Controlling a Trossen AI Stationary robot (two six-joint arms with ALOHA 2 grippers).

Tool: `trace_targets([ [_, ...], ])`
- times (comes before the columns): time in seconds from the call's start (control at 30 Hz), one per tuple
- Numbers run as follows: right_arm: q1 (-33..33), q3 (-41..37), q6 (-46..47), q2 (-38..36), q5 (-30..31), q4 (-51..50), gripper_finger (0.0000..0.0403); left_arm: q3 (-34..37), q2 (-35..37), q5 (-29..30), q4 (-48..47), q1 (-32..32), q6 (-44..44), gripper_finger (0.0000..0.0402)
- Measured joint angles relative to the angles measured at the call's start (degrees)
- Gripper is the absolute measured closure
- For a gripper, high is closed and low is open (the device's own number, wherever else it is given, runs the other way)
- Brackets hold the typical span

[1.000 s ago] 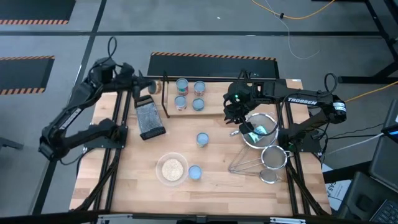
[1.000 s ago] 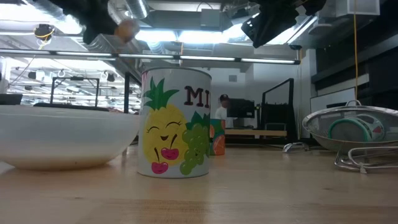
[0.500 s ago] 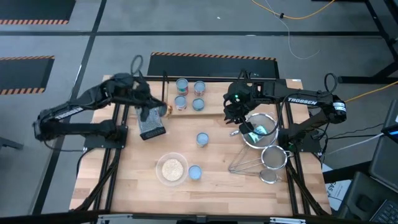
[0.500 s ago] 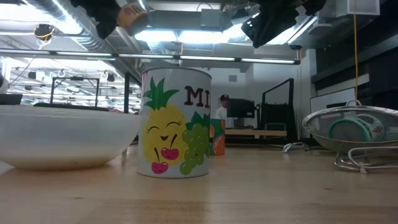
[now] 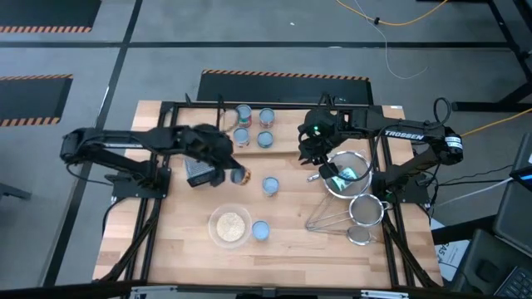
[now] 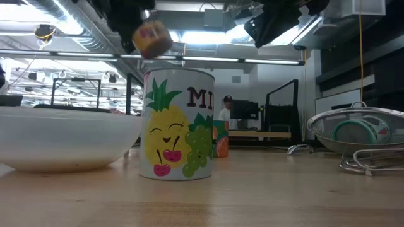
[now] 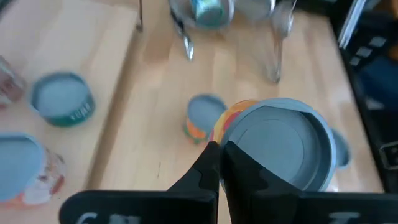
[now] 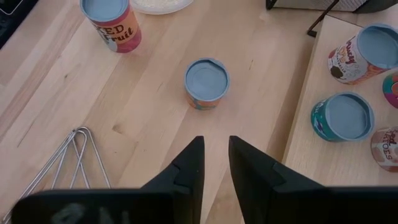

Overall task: Pick and place cans onto a shelf
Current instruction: Move the yellow pineapple can to middle of the table

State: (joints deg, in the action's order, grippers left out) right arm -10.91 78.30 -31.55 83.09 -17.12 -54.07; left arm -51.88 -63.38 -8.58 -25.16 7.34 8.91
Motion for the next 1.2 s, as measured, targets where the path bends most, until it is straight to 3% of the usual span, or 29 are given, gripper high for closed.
trace_targets([
  [0.67,0.01,0.02,-0.07,0.0,0.0,0.56,0.0325,0.0,-25.36,9.59,1.36,-5.96,-0.04,0.0399],
  [1.07,-0.01,0.02,-0.02,0.0,0.0,0.48,0.0325,-0.02,-30.85,10.6,2.16,-6.06,-0.02,0.0398],
  [1.2,0.01,0.02,3.11,0.0,-0.01,0.44,0.0325,-0.02,-30.85,10.63,2.03,-6.06,-0.02,0.0381],
])
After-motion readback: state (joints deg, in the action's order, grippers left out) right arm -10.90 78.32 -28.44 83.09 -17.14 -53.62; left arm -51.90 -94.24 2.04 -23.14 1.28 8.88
